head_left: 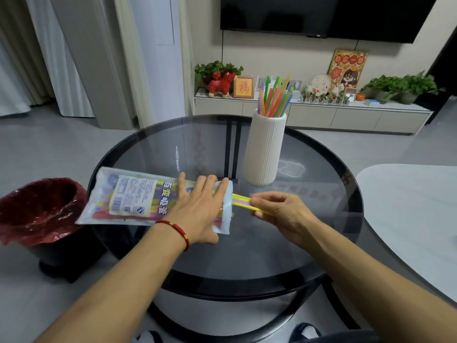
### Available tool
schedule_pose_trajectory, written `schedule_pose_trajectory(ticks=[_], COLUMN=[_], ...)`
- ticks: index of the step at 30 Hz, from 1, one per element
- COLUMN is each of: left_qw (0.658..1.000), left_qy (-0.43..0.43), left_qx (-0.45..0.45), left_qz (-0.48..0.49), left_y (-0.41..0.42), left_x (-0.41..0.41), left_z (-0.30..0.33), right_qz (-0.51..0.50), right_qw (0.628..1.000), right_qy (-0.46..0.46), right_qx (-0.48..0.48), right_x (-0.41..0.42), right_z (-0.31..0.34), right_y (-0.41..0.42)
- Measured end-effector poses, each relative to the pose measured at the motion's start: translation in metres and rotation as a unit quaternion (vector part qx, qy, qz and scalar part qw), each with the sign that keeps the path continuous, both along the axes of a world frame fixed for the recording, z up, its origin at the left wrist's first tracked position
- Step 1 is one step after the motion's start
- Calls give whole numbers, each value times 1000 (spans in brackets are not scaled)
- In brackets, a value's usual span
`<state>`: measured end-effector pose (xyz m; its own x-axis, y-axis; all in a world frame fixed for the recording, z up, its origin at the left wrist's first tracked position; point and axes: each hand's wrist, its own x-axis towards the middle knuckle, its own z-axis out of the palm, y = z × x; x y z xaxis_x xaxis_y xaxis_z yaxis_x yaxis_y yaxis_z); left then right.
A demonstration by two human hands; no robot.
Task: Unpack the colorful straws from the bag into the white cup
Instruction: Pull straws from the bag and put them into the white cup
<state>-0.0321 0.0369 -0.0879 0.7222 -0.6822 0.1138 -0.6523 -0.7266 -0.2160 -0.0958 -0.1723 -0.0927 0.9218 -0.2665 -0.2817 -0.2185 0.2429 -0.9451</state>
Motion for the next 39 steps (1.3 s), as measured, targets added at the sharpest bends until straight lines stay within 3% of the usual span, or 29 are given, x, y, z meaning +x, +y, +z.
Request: schedule_pose_trajectory(ticks=[9, 12, 15, 18, 21, 23, 26, 28, 31, 39], left_qw=[983, 972, 974, 983, 982, 980, 975, 969, 964, 964], left_qy=[181, 231, 187, 122, 120, 124, 151, 175, 206, 244], left_qx=[1, -51, -130, -135, -148, -157, -163, -175, -168, -98], left_qz=[21, 20, 13, 7, 11, 8, -18, -17, 8, 36], left_y=[13, 6, -15, -30, -36, -40, -50, -52, -43, -37], left_x=[11, 5, 0, -3, -1, -2, -8, -10, -5, -2], left_z=[-2, -1, -2, -4, -4, -3, -5, -5, -7, -15], right_qz=[-61, -52, -35, -28, -2, 11, 25, -10, -49, 2], right_qw=[993, 988, 981, 979, 980, 986, 988, 973, 932, 814], right_qy=[-88, -115, -152, -191, -200, -166, -130, -145, -164, -129], right_qx=[-54, -89, -116, -63, 9, -7, -82, -181, -321, -566], right_x=[-13, -22, -28, -31, -29, -26, -19, -13, -7, -7], right_z=[25, 34, 45, 51, 48, 37, 20, 20, 41, 97], right_y=[-44, -51, -51, -50, -45, -30, 1, 11, -1, -46])
